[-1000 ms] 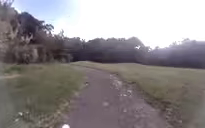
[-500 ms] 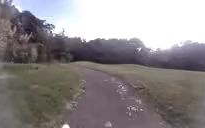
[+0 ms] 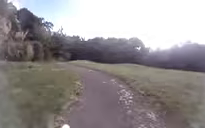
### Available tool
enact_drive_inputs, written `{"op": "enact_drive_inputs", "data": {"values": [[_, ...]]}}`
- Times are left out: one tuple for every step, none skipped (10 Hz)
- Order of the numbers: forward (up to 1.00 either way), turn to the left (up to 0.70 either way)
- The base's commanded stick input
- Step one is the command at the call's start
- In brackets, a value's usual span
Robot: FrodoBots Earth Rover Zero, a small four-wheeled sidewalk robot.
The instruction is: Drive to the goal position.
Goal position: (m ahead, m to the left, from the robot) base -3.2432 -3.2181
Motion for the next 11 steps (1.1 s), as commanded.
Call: {"op": "enact_drive_inputs", "data": {"values": [[1.0,-0.39],[1.0,-0.39],[1.0,-0.39],[1.0,-0.39],[1.0,-0.39],[1.0,-0.39],[1.0,-0.39],[1.0,-0.39],[1.0,-0.39],[1.0,-0.39],[1.0,-0.4]]}}
